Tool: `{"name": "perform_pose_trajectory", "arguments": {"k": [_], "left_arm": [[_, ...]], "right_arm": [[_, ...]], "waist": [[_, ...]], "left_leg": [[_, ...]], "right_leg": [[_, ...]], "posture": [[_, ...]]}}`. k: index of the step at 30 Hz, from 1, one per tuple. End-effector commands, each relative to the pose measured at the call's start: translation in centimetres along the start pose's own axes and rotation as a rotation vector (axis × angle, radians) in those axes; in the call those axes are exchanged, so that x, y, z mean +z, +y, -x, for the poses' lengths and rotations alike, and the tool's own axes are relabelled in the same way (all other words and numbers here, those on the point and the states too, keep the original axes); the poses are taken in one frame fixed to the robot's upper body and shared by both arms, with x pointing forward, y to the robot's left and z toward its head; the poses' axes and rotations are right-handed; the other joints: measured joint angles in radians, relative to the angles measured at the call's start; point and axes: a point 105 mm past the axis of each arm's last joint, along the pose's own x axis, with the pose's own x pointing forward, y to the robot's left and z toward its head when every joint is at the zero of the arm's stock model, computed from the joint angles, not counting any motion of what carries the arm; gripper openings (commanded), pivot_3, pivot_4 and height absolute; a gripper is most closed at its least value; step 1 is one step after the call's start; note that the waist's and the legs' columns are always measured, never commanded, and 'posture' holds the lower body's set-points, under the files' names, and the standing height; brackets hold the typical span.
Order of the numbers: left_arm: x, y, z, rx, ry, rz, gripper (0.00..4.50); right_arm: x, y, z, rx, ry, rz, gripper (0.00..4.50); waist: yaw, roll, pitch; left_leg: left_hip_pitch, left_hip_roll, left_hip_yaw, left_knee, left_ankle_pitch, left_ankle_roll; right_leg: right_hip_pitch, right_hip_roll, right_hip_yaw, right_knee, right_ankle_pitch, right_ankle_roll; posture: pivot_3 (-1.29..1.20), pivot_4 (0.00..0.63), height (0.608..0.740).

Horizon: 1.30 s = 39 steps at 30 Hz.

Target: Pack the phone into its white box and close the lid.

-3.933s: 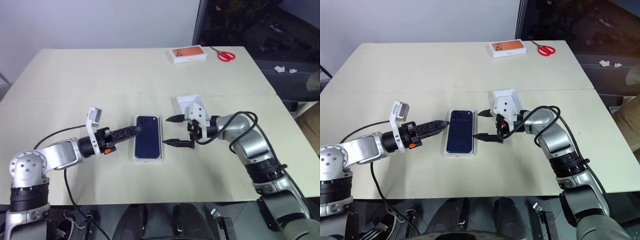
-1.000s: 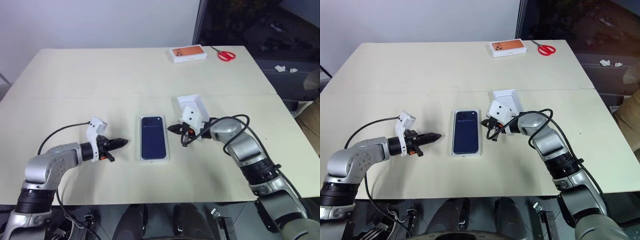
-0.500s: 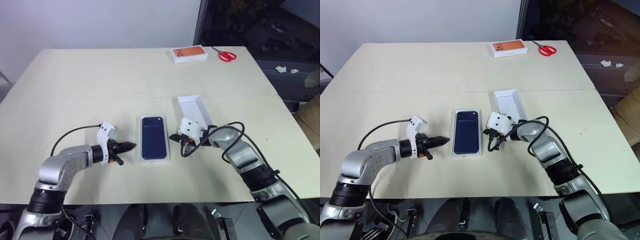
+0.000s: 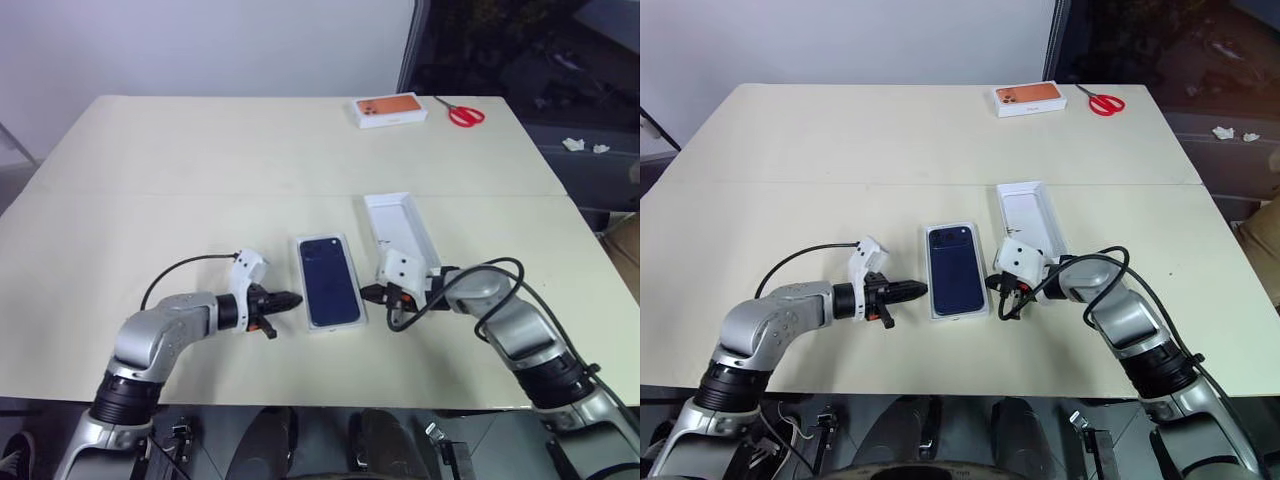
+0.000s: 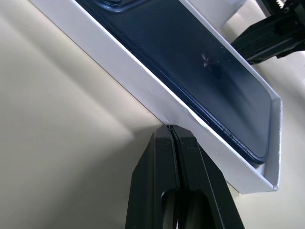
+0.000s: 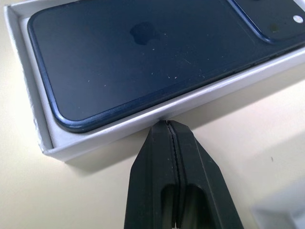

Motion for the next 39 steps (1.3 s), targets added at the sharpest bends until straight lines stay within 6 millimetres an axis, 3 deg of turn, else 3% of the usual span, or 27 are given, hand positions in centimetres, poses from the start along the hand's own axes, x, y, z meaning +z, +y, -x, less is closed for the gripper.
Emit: {"name": "perform_pose_trajectory", "arguments": {"k": [1,8,16,21,23,24,27,33,34,39], "left_arm": [[-1.7,-1.7,-1.7,-0.079,0.065,0.040,0.05],[-1.9,-2.4,-2.5,-0.102,0.071,0.046,0.05],[-2.0,-2.3,-2.3,-0.099,0.078,0.036,0.05],[-1.2,-1.3,-0.6,-0.065,0.052,0.038,0.05],[-0.8,-0.7,0.5,-0.047,0.038,0.039,0.05],[-0.3,-0.3,1.4,-0.034,0.014,0.040,0.28],[0.6,0.8,3.1,0.002,-0.031,0.052,1.29],[2.8,2.6,6.2,0.064,-0.074,-0.048,4.30],[3.2,2.7,6.5,0.066,-0.084,-0.061,4.50],[5.0,2.4,7.0,0.047,-0.148,-0.124,4.50]], "right_arm": [[0.2,0.5,0.8,0.013,-0.005,-0.003,0.00],[-0.3,2.0,1.5,0.049,0.014,-0.040,0.00],[-0.7,1.2,1.4,0.002,0.033,-0.029,0.00],[-0.5,0.9,2.2,0.008,0.045,0.006,0.00],[-0.2,0.2,3.3,0.007,0.045,0.001,0.00],[0.1,-0.3,4.1,-0.001,0.035,-0.019,0.00],[0.9,-1.2,5.4,-0.008,0.005,-0.093,0.90],[3.6,-3.2,5.9,-0.053,-0.054,-0.060,3.91],[4.1,-3.6,5.8,-0.070,-0.066,-0.062,4.37],[5.5,-7.9,4.6,-0.307,-0.049,-0.069,4.44]], "waist": [[0.000,0.000,0.000],[-0.001,0.000,0.000],[-0.002,0.000,0.000],[-0.004,0.000,0.000],[-0.005,0.000,0.000],[-0.006,0.000,0.000],[-0.012,0.000,0.001],[-0.016,0.001,0.001],[-0.016,0.001,0.002],[-0.016,0.001,0.002]], "left_leg": [[0.000,0.000,0.000,0.000,0.000,0.000],[0.000,0.000,0.000,0.000,0.000,0.001],[0.001,0.000,0.000,0.000,0.000,0.001],[0.002,0.000,0.000,0.000,0.000,0.001],[0.002,0.000,0.000,0.000,0.000,0.001],[0.001,0.000,0.000,0.000,0.000,0.001],[0.001,0.001,0.000,0.000,0.000,0.001],[0.001,0.002,0.000,-0.001,0.000,0.001],[0.000,0.002,0.000,-0.001,0.000,0.001],[-0.001,0.002,0.000,0.000,0.000,0.001]], "right_leg": [[0.001,0.000,0.000,0.000,0.000,0.000],[0.002,0.000,-0.001,-0.002,0.000,0.000],[0.003,0.000,-0.001,-0.002,0.000,0.000],[0.003,0.000,-0.001,-0.002,0.000,0.000],[0.002,0.000,-0.001,-0.002,0.000,0.000],[0.002,0.000,-0.001,-0.002,0.000,0.000],[0.001,0.000,-0.001,-0.002,0.000,0.000],[0.000,0.002,-0.001,-0.001,0.000,0.000],[0.000,0.001,-0.001,-0.001,0.000,0.000],[-0.002,0.001,-0.001,-0.001,0.000,0.000]], "posture": [[0.00,0.150,0.740],[0.00,0.150,0.740],[0.00,0.150,0.740],[0.00,0.150,0.740],[0.00,0.150,0.740],[0.00,0.150,0.740],[0.00,0.150,0.740],[0.00,0.150,0.740],[0.00,0.150,0.740],[0.00,0.150,0.740]]}}
